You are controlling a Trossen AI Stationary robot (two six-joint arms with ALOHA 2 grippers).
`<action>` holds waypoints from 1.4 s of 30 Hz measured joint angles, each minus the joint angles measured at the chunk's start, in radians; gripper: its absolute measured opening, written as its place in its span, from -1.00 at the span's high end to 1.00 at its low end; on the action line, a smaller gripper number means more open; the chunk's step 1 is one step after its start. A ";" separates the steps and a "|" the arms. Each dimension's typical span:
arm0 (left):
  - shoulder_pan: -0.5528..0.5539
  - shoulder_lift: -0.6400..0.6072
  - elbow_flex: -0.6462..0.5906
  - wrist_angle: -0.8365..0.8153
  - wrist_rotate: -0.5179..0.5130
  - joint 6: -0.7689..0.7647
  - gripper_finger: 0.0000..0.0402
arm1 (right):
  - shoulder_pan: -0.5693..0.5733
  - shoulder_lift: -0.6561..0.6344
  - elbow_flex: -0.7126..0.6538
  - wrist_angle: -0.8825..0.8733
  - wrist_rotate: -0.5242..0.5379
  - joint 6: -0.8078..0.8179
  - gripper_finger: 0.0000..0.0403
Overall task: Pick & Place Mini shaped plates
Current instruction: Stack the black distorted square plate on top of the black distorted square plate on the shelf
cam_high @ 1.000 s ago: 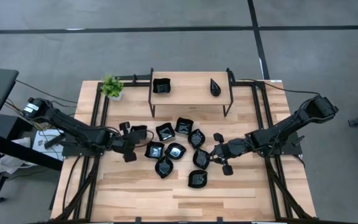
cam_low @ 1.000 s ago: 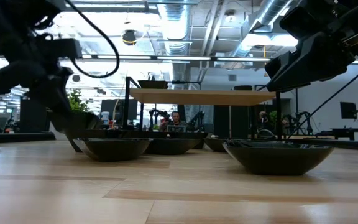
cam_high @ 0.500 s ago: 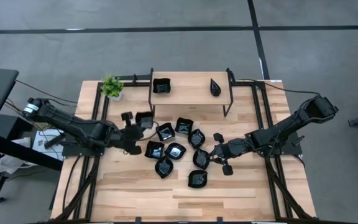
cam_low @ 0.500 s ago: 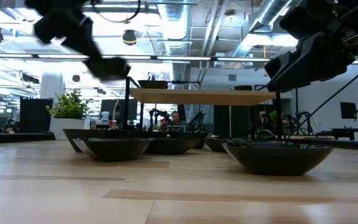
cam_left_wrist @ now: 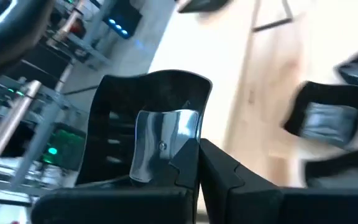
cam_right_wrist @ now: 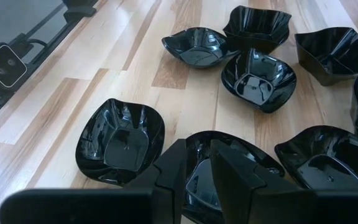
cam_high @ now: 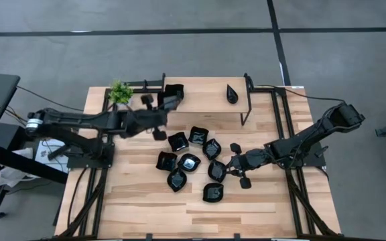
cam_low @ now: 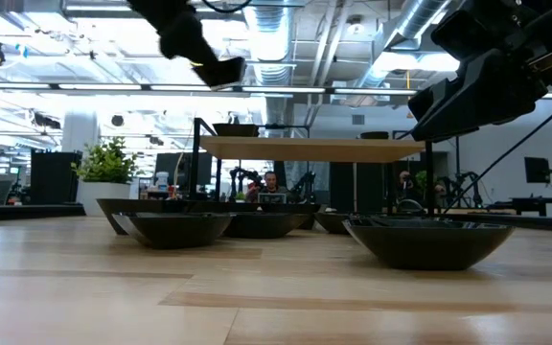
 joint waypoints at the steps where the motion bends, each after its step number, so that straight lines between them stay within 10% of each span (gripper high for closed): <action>1: 0.022 0.013 0.008 0.028 0.017 0.033 0.95 | 0.000 0.000 0.000 0.000 0.000 0.000 0.65; 15: 0.277 0.186 0.052 0.260 0.245 0.179 0.95 | 0.000 0.000 0.000 -0.001 0.000 -0.003 0.65; 42: 0.292 0.200 0.009 0.236 0.220 0.176 0.61 | 0.020 0.001 0.000 -0.012 0.001 0.001 0.65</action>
